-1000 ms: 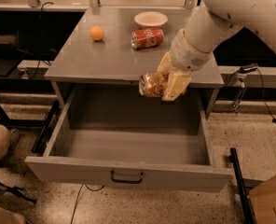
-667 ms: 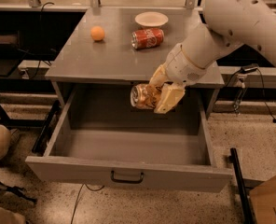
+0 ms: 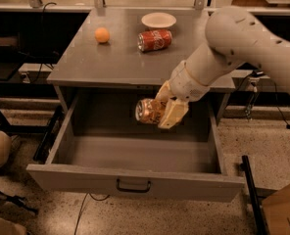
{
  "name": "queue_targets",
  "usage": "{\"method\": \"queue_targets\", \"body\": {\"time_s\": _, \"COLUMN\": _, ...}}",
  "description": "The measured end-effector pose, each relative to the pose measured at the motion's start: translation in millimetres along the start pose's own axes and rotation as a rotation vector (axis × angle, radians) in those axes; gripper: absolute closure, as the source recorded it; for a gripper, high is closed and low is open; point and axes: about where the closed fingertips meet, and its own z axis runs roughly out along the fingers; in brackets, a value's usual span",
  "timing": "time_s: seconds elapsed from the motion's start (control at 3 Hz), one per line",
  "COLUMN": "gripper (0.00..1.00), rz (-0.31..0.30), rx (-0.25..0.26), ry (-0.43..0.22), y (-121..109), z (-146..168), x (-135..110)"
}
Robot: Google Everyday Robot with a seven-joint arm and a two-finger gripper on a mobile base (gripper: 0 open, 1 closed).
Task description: Place orange can into top drawer
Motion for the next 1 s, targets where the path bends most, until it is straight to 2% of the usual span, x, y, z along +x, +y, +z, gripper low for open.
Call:
{"method": "queue_targets", "body": {"time_s": 0.33, "gripper": 1.0, "rz": 0.149, "rx": 0.024, "ry": 0.039, "y": -3, "z": 57, "x": 37}}
{"method": "queue_targets", "body": {"time_s": 0.67, "gripper": 1.0, "rz": 0.286, "rx": 0.097, "ry": 0.087, "y": -9, "z": 92, "x": 60}}
{"method": "queue_targets", "body": {"time_s": 1.0, "gripper": 1.0, "rz": 0.394, "rx": 0.165, "ry": 0.095, "y": -19, "z": 125, "x": 72}}
